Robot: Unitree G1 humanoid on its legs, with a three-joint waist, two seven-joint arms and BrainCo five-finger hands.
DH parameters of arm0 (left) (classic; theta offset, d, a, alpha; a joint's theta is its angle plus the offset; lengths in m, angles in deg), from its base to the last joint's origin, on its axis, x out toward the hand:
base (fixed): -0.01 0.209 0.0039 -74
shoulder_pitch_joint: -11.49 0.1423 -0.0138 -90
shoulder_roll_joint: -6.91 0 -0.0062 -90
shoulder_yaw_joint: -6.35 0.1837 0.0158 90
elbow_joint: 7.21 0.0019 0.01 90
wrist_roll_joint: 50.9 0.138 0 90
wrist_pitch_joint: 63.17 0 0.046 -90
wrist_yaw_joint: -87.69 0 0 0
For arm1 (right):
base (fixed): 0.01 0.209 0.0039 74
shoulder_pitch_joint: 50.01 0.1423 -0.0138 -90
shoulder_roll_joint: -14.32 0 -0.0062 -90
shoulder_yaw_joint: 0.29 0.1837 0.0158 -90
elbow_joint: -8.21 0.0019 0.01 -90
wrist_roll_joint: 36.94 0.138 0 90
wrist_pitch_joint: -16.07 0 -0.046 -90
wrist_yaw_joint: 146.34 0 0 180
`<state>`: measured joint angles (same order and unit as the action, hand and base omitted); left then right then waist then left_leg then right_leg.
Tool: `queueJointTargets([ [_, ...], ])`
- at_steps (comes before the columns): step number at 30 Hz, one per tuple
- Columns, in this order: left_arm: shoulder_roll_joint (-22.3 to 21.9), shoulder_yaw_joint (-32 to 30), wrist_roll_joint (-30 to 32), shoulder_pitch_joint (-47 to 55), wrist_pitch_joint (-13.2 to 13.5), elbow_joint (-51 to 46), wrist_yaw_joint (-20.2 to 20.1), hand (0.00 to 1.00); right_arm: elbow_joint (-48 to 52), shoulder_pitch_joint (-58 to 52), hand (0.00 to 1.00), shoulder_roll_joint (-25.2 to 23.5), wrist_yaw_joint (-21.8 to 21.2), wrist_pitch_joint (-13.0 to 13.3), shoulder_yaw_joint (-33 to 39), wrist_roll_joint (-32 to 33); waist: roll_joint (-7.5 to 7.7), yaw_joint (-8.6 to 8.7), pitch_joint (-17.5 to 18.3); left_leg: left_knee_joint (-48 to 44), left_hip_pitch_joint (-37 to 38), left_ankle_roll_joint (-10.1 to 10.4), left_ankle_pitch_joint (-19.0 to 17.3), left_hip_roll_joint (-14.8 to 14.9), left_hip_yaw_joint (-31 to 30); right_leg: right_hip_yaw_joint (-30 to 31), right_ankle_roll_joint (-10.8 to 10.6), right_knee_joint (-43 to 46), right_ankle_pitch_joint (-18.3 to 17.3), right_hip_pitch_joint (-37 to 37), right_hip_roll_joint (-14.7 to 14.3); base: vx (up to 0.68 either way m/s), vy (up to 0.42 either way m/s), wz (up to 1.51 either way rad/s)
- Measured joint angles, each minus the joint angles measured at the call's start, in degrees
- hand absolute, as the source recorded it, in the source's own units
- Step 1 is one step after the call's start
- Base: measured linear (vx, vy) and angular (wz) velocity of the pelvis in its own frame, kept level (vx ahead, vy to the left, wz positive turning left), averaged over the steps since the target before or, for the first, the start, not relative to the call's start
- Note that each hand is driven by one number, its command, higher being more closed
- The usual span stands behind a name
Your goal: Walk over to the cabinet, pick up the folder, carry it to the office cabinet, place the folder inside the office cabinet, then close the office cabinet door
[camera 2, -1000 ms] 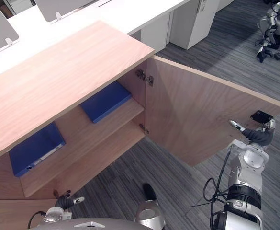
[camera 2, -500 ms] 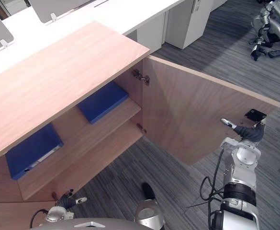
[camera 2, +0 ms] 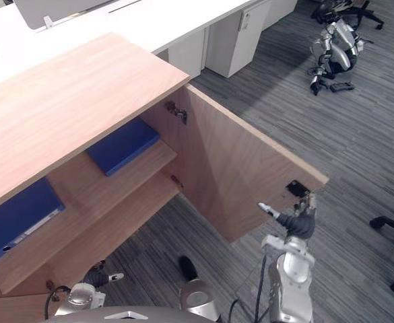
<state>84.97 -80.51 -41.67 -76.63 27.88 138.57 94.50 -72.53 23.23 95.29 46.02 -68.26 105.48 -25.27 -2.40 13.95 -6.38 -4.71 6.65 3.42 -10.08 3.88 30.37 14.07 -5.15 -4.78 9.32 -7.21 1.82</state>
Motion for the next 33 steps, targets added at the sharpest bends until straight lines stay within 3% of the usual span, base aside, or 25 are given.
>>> queueJointTargets([
  [6,0.4,2.4,0.1,-0.9,-0.5,0.0,0.0,0.0,9.0,-10.6,0.0,-5.6,-3.3,0.2,-11.4,-0.8,1.73,0.21,0.7,-3.5,-0.2,0.1,-1.9,0.7,2.5,2.8,0.7,0.1,0.8,-0.1,-0.5,-0.08,-0.05,-0.22],
  [14,0.7,6.3,1.3,-1.1,-0.7,-0.1,0.1,0.0,12.6,-20.3,0.0,-5.2,-7.8,0.3,-26.2,-1.9,4.62,-0.25,2.0,-5.5,-0.4,0.1,-3.0,0.5,2.7,2.7,1.4,2.1,0.7,-0.5,0.0,-0.1,-0.041,-0.04],
  [20,1.8,6.6,3.5,0.3,-0.7,-0.3,-1.1,0.0,12.3,-21.0,0.0,-1.3,-9.9,-0.5,-32.0,-2.0,5.9,-2.42,2.0,-6.2,-0.7,-0.4,-3.1,-0.1,-0.1,-0.8,2.0,4.4,-0.9,0.2,1.4,-0.06,0.003,0.22],
  [23,2.7,6.6,4.3,1.2,-0.7,-1.2,-1.2,0.0,10.7,-18.5,0.0,0.4,-10.8,-1.0,-33.7,-1.9,6.25,-4.41,2.1,-6.2,-1.7,-1.2,-2.6,-1.0,-3.0,-3.4,1.9,5.5,-1.8,0.3,2.8,-0.06,0.03,0.51],
  [27,3.2,5.9,4.5,2.1,-0.7,-1.2,-1.2,0.0,4.6,-4.5,0.0,0.5,-11.1,-1.0,-34.9,-1.9,6.85,-7.27,2.3,-6.0,-3.4,-2.1,-1.7,-2.0,-7.1,-7.6,2.2,5.0,-2.0,1.2,4.5,-0.04,0.024,0.52],
  [33,3.9,2.7,4.4,3.3,-0.6,-3.0,-1.0,0.0,-5.5,6.3,0.0,0.2,-10.5,-0.9,-31.3,0.2,7.62,-10.68,2.9,-4.6,-6.0,-2.7,0.3,-2.5,-13.0,-13.8,2.3,3.4,-2.1,1.8,5.8,0.03,-0.016,0.51],
])
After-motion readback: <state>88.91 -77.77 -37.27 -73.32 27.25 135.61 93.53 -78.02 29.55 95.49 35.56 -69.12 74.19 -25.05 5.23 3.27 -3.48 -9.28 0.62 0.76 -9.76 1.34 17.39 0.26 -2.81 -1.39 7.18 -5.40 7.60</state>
